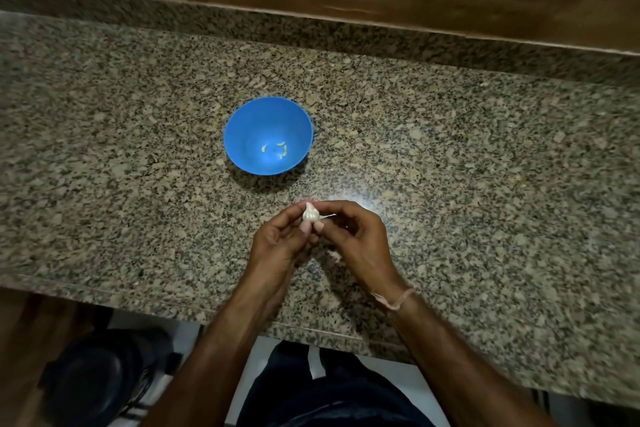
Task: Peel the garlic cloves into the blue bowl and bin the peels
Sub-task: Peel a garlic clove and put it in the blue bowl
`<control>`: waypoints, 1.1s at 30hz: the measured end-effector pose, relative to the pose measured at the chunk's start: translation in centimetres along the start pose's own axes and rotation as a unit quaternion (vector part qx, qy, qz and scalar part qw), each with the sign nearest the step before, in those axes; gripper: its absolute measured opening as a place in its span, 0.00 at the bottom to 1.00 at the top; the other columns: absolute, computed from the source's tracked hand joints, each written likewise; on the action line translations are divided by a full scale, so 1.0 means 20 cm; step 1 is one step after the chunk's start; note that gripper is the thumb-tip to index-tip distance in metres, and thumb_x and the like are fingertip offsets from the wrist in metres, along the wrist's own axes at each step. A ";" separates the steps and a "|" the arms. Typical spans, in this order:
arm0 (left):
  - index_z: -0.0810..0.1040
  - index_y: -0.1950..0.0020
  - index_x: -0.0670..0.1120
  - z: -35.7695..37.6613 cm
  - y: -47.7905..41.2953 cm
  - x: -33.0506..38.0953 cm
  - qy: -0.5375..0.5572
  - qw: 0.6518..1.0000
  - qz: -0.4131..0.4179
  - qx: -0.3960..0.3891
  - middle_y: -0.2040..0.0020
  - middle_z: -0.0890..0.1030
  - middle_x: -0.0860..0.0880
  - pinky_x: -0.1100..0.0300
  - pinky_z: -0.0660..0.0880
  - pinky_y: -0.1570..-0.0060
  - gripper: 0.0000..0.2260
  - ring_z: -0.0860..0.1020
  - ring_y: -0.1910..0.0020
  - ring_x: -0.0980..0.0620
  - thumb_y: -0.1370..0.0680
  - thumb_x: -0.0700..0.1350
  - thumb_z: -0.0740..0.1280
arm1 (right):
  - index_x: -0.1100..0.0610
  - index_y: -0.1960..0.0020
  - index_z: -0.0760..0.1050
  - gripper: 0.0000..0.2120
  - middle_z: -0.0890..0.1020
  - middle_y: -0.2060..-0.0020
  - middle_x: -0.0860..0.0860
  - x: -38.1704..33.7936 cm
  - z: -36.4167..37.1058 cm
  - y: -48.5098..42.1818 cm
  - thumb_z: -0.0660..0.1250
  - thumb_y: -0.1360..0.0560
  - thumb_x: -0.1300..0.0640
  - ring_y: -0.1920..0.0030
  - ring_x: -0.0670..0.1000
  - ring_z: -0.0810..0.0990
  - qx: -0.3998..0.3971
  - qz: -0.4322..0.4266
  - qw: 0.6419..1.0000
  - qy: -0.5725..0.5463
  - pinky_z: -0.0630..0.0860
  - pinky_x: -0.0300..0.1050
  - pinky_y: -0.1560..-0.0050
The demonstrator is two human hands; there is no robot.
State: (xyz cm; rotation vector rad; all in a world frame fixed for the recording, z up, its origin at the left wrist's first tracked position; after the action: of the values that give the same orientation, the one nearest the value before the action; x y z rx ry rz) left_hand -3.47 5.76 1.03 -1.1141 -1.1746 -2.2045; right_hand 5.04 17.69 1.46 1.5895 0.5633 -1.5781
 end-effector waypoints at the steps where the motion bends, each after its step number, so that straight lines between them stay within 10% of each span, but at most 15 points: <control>1: 0.78 0.31 0.41 0.01 0.01 0.01 0.016 1.000 -0.001 -0.004 0.39 0.85 0.45 0.63 0.81 0.45 0.15 0.83 0.43 0.51 0.18 0.36 0.66 | 0.58 0.40 0.84 0.12 0.86 0.42 0.52 -0.01 0.00 0.00 0.74 0.23 0.65 0.41 0.56 0.85 -0.005 -0.005 1.000 -0.001 0.82 0.62 0.39; 8: 0.77 0.31 0.40 0.06 0.06 0.04 0.108 0.993 -0.030 -0.031 0.36 0.83 0.42 0.63 0.80 0.43 0.19 0.83 0.41 0.51 0.22 0.39 0.67 | 0.57 0.44 0.84 0.13 0.84 0.46 0.46 -0.12 -0.02 0.07 0.77 0.26 0.66 0.48 0.50 0.84 0.012 -0.058 0.998 0.033 0.82 0.43 0.49; 23: 0.79 0.37 0.40 0.10 0.12 0.08 0.069 0.997 0.025 -0.018 0.40 0.84 0.38 0.60 0.81 0.45 0.18 0.82 0.39 0.44 0.26 0.37 0.71 | 0.54 0.45 0.83 0.09 0.86 0.51 0.49 -0.15 -0.05 0.13 0.77 0.25 0.62 0.50 0.53 0.85 0.036 -0.076 0.993 0.078 0.83 0.60 0.47; 33: 0.82 0.42 0.41 0.10 0.13 0.11 0.056 0.998 0.033 -0.007 0.43 0.85 0.41 0.65 0.81 0.53 0.12 0.84 0.52 0.53 0.26 0.37 0.71 | 0.61 0.43 0.85 0.08 0.86 0.50 0.50 -0.22 -0.05 0.16 0.75 0.22 0.62 0.50 0.44 0.85 0.041 -0.227 0.943 0.239 0.83 0.42 0.49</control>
State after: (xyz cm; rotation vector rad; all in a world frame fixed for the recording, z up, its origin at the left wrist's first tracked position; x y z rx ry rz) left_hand -2.16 6.08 4.80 -1.0068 -1.0619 -2.1969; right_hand 7.63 17.70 6.31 2.0266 1.2131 -1.5428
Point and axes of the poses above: each hand's wrist, its own y-axis away from the middle knuckle, its own z-axis out of the palm, x = y × z, the point moved 4 cm from there along -y, towards the middle knuckle
